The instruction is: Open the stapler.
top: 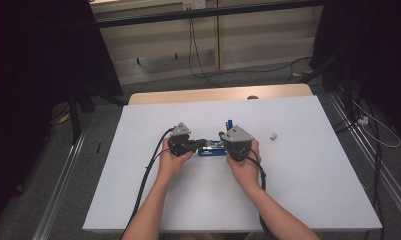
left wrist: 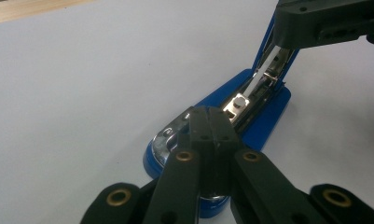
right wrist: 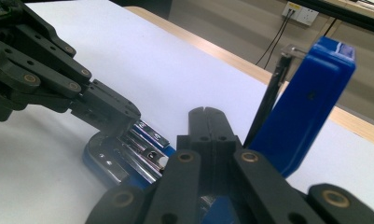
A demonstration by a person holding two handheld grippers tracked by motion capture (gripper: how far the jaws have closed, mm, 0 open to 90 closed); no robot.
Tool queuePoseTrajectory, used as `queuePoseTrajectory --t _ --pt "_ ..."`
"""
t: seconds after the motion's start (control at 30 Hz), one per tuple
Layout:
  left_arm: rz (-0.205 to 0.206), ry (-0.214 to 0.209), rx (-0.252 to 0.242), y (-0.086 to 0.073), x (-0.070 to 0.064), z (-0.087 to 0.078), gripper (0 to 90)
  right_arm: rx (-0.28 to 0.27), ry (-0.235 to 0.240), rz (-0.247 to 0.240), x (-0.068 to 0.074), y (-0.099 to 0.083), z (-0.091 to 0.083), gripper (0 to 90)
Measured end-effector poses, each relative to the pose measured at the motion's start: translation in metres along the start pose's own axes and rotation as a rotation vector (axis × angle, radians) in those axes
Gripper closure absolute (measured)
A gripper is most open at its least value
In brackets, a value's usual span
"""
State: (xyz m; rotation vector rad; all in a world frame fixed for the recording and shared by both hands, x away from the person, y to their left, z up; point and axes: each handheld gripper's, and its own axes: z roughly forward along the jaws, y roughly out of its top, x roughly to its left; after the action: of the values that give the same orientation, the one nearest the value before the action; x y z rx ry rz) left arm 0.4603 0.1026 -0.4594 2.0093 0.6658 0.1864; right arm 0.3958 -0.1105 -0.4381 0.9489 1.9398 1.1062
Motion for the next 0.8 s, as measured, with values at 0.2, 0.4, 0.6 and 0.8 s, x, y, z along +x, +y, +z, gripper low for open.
queuePoseTrajectory --t 0.2,0.4,0.6,0.8 --pt "-0.002 -0.004 -0.004 0.000 0.000 0.000 90.0 0.013 -0.018 -0.002 -0.006 -0.002 -0.003 90.0" --pt "-0.003 -0.005 -0.005 -0.001 0.000 0.000 90.0 0.007 0.003 0.018 -0.013 -0.005 -0.006 90.0" --pt "-0.006 -0.007 -0.007 -0.001 0.001 0.000 90.0 0.011 0.005 0.016 -0.014 -0.005 -0.005 90.0" --pt "-0.005 -0.007 -0.007 -0.001 0.001 0.000 90.0 0.014 0.011 0.022 -0.015 -0.004 -0.005 90.0"
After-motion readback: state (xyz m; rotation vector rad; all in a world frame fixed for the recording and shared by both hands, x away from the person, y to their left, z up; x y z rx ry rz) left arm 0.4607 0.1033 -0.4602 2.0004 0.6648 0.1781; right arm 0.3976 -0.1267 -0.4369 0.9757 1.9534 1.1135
